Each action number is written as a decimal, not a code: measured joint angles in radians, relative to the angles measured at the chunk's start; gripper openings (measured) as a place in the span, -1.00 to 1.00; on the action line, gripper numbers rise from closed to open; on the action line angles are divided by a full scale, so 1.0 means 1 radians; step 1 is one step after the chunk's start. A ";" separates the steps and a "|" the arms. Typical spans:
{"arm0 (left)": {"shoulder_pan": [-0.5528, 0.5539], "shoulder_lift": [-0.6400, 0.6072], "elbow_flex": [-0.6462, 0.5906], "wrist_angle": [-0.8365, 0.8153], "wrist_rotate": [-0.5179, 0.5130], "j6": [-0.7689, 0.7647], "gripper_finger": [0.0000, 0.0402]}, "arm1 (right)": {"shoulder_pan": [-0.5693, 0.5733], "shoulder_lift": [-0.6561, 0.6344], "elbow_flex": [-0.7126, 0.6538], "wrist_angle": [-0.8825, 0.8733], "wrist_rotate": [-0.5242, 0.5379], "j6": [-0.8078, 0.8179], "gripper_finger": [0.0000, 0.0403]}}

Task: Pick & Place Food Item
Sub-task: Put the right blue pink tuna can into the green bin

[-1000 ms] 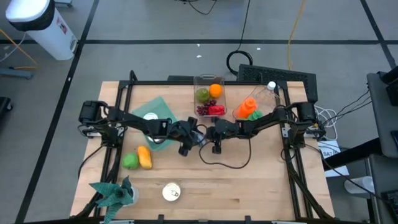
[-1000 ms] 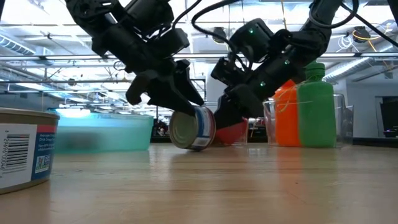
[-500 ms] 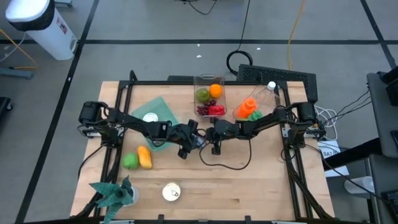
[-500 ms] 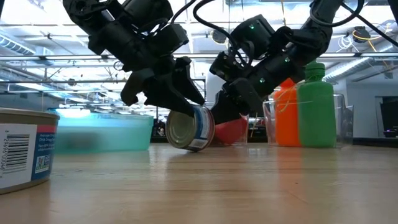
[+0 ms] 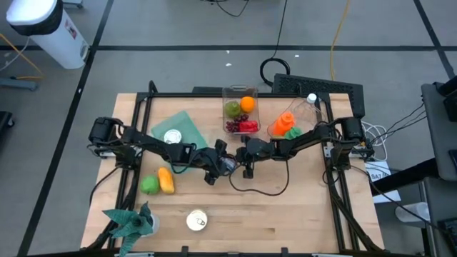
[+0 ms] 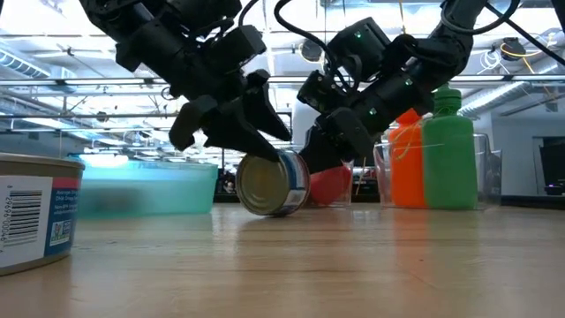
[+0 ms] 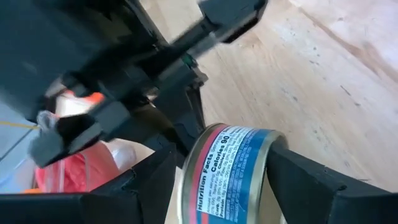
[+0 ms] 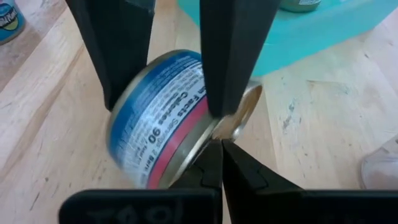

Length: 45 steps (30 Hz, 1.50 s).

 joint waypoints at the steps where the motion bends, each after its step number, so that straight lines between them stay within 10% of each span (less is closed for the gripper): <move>1: -0.003 -0.007 0.000 0.000 -0.003 0.000 0.24 | 0.000 0.000 0.000 -0.002 0.000 -0.001 -1.00; 8: -0.013 -0.130 0.001 -0.113 -0.065 -0.043 0.24 | 0.000 0.000 0.000 -0.007 0.000 -0.035 -1.00; 32: 0.020 -0.163 0.000 -0.260 0.285 -0.249 0.24 | 0.007 -0.009 -0.002 -0.012 0.102 0.067 -1.00; 39: 0.005 -0.180 0.002 -0.254 0.250 -0.247 0.24 | 0.042 -0.229 0.002 -0.211 0.330 -0.011 -1.00; 45: 0.022 -0.179 0.002 -0.286 0.251 -0.205 0.24 | 0.110 -0.453 0.004 -0.414 0.157 -0.001 -1.00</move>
